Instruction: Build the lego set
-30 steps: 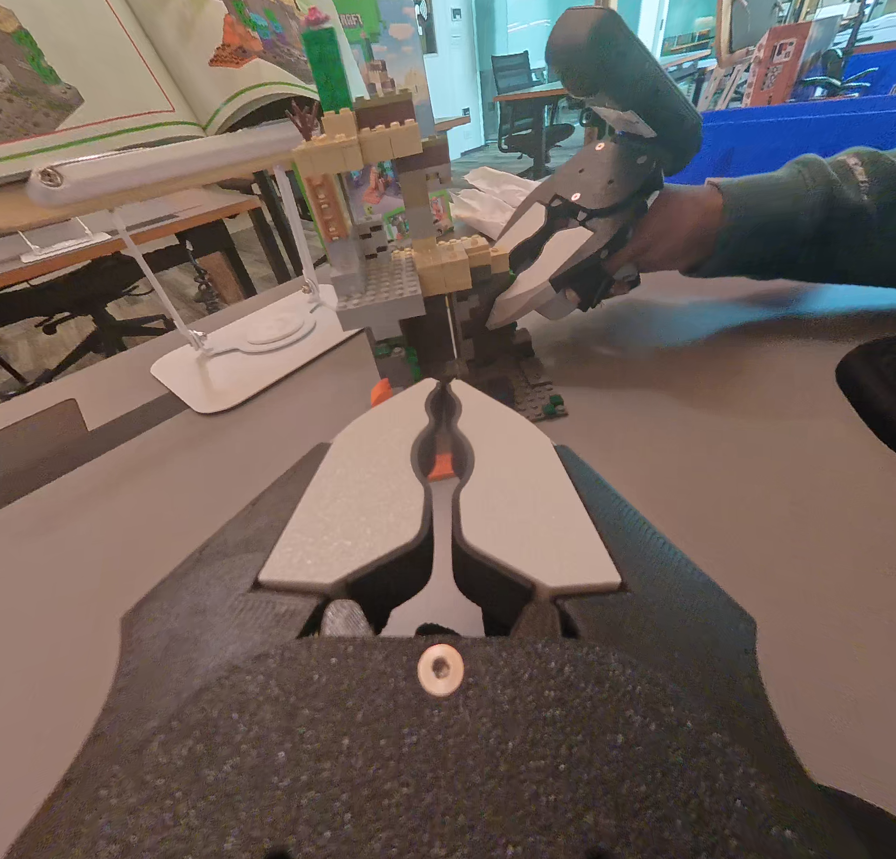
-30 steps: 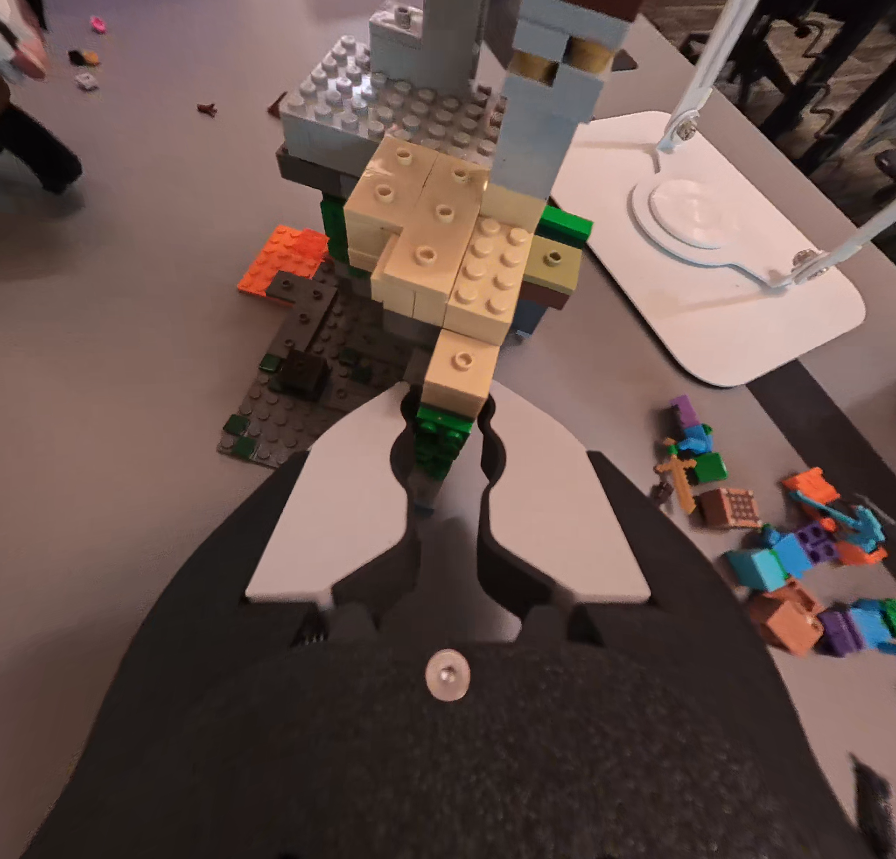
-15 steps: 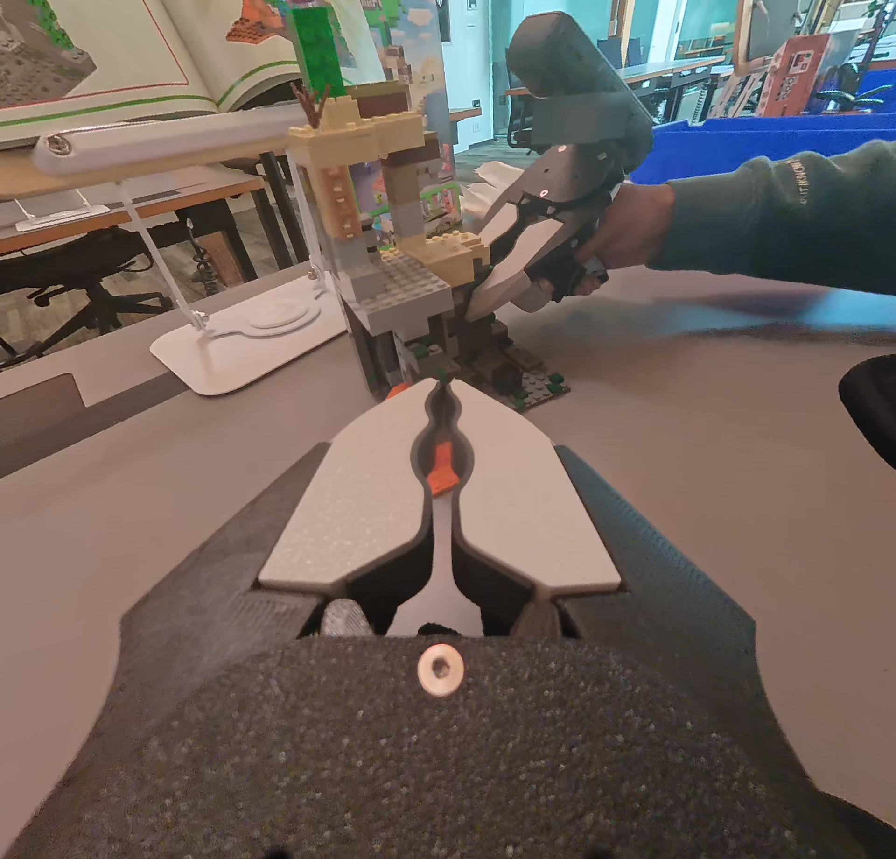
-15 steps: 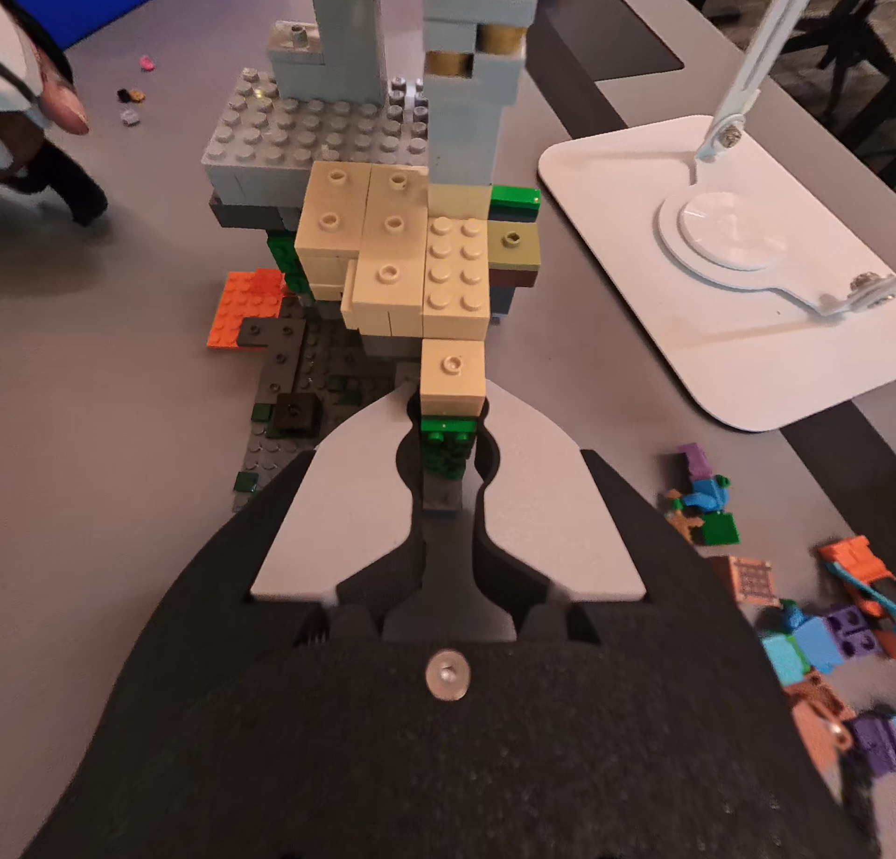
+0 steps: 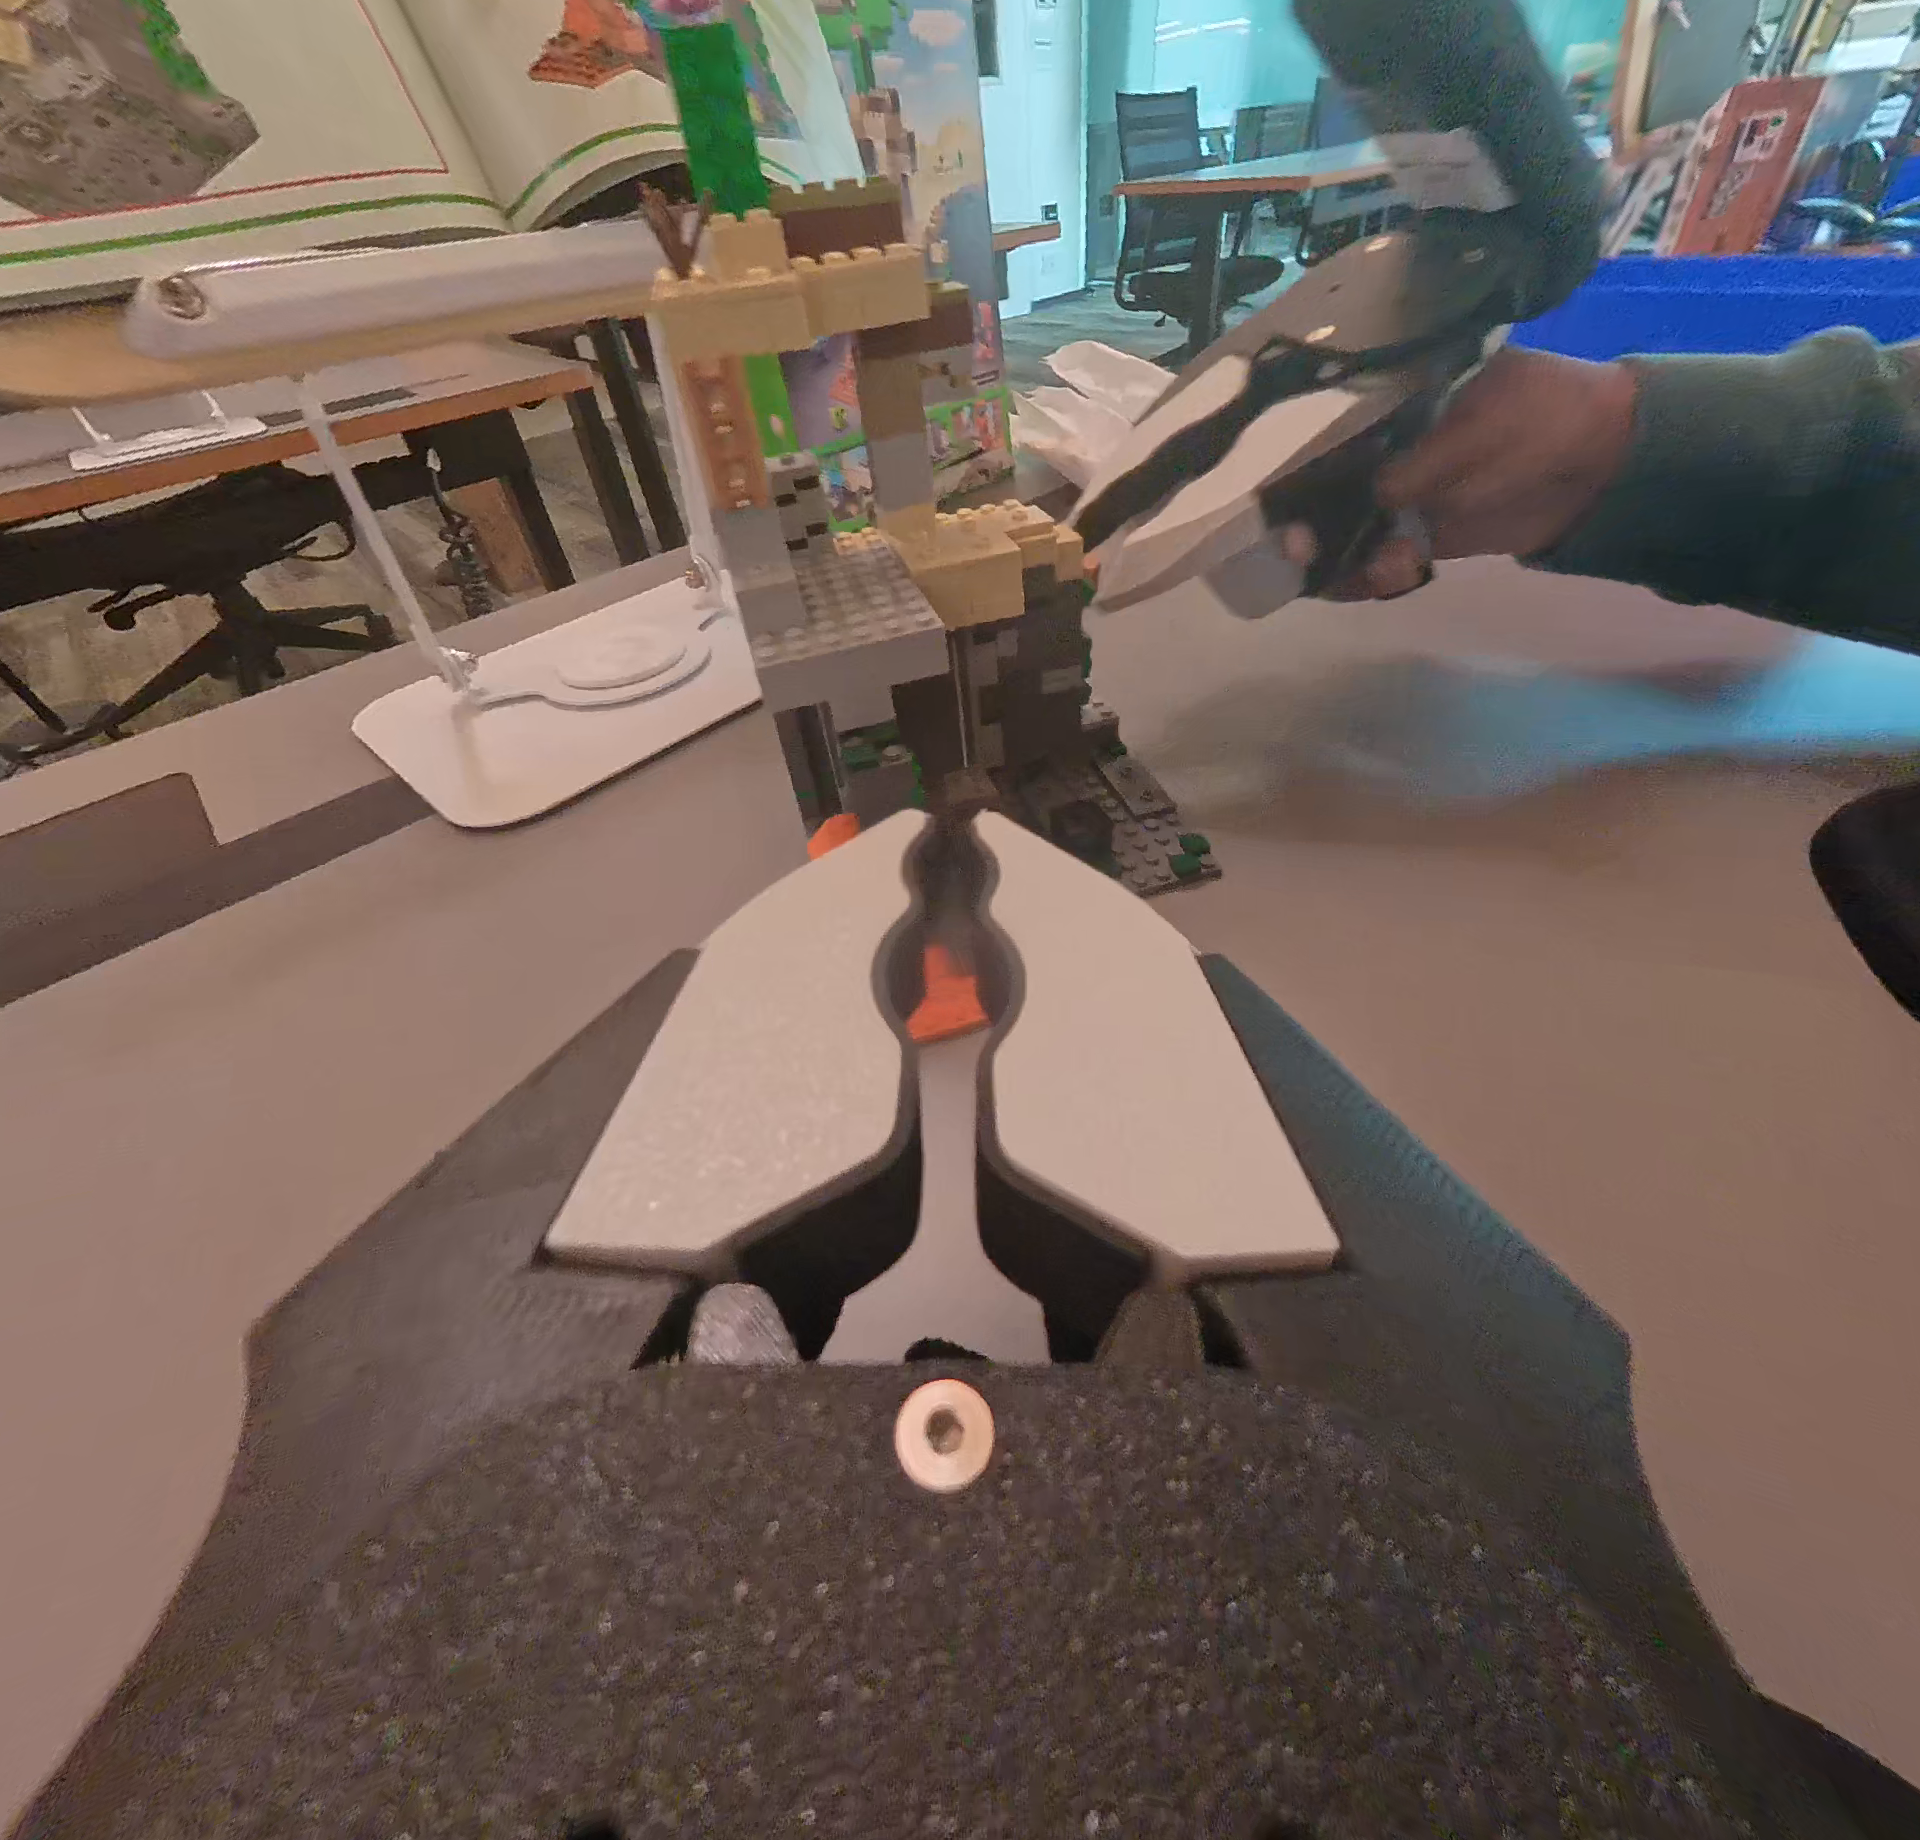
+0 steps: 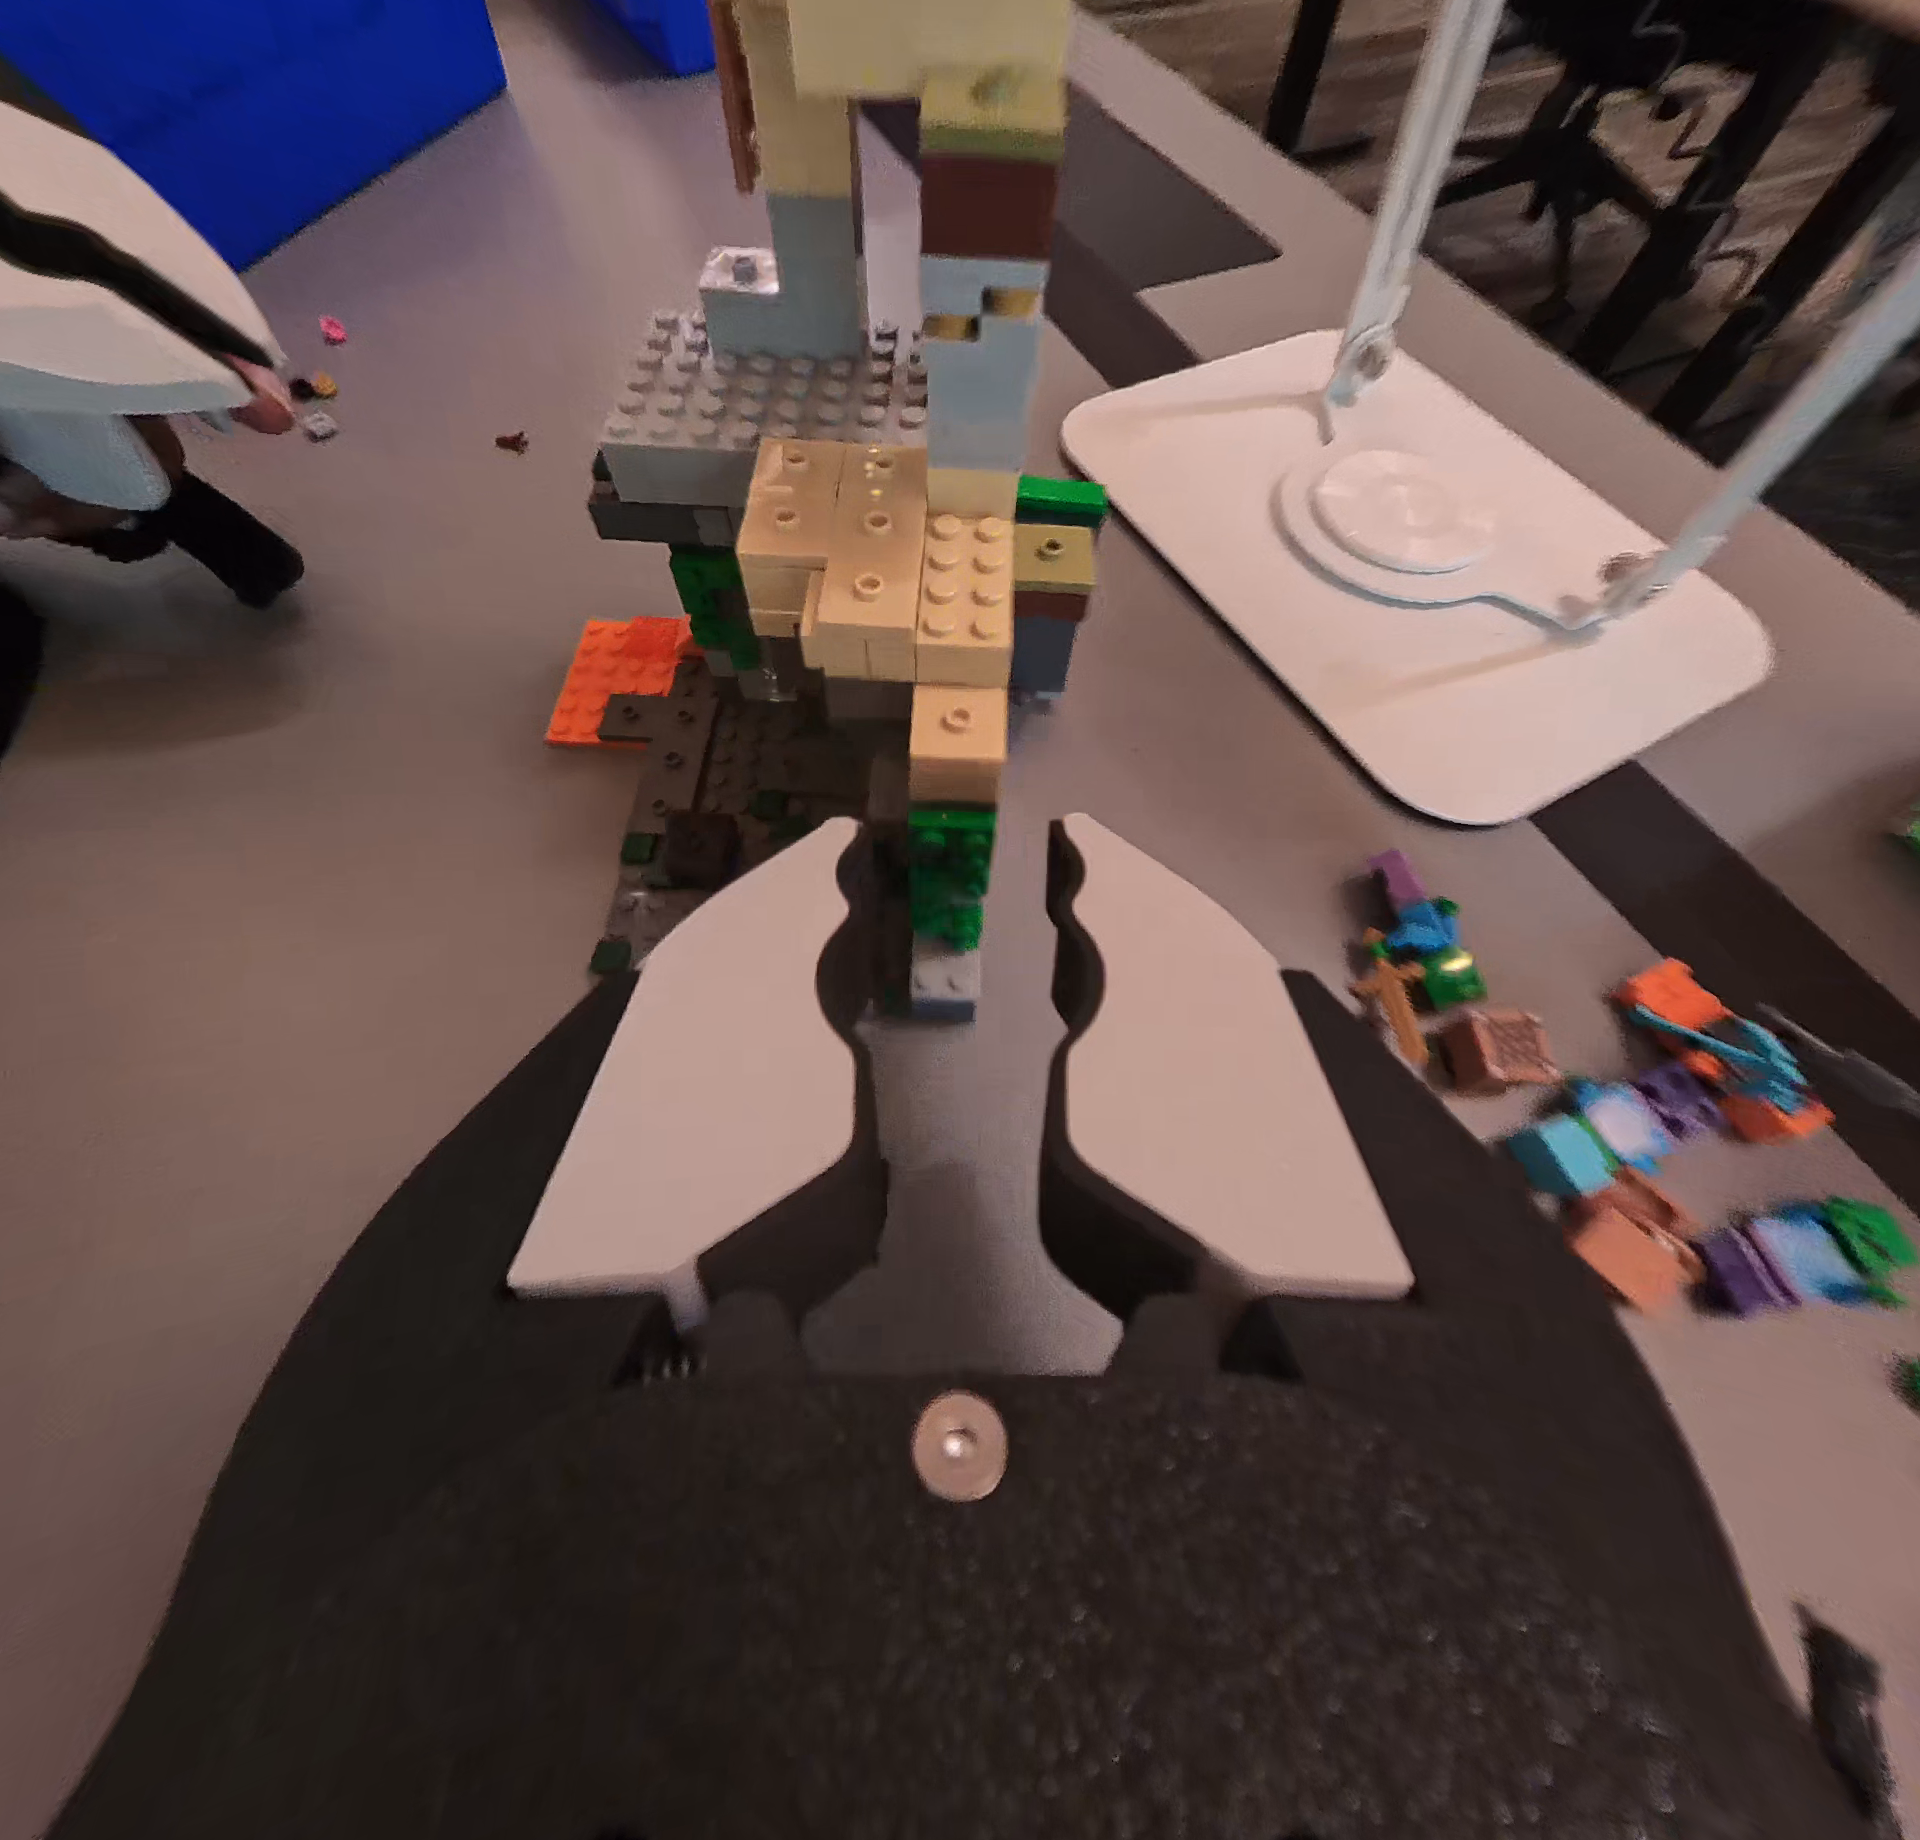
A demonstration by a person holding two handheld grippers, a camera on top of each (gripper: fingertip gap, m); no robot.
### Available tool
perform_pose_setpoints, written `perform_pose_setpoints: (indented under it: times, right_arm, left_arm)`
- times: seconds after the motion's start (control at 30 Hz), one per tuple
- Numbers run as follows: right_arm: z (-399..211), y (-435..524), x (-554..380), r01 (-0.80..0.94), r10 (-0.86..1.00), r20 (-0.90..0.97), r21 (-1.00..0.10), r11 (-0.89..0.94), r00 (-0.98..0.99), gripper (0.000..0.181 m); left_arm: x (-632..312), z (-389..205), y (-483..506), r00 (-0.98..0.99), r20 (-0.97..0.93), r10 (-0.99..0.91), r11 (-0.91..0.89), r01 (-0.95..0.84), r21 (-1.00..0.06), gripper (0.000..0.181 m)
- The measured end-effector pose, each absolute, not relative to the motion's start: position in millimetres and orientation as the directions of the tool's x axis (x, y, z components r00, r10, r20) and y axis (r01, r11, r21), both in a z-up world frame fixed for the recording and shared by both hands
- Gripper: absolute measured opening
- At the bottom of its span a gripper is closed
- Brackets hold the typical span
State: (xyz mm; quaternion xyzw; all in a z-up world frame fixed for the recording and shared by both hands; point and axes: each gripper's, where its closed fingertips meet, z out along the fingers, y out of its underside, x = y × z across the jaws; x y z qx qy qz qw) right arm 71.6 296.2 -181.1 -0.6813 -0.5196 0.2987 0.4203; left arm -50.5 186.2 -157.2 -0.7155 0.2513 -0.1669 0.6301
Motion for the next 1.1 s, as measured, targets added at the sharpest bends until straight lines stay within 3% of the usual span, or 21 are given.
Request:
perform_pose_setpoints:
  times: [0.17,0.33,0.6,0.73,1.1]
  right_arm:
    - [-153,312,144,0.411,0.902,0.088,-0.906,-0.104,0.422,0.029]
    - [-152,346,197,0.482,0.845,0.151,-0.865,-0.139,0.514,0.020]
    - [-189,433,188,0.674,0.877,0.210,-0.722,-0.159,0.432,0.023]
    - [-213,461,176,0.722,0.911,0.145,-0.662,-0.201,0.386,0.024]
    - [-249,468,159,0.847,0.968,0.063,-0.499,-0.181,0.244,0.025]
  left_arm:
    - [-54,-157,188,0.830,-0.075,-0.552,-0.085,-0.146,-0.986,0.000]
    - [-48,-165,188,0.817,-0.086,-0.571,-0.102,-0.175,-0.979,0.000]
    - [-52,-167,190,0.822,-0.065,-0.566,-0.113,-0.155,-0.981,0.000]
    - [-55,-168,190,0.825,-0.078,-0.559,-0.110,-0.167,-0.980,0.000]
    - [-58,-174,194,0.823,-0.035,-0.567,-0.145,-0.142,-0.979,0.000]
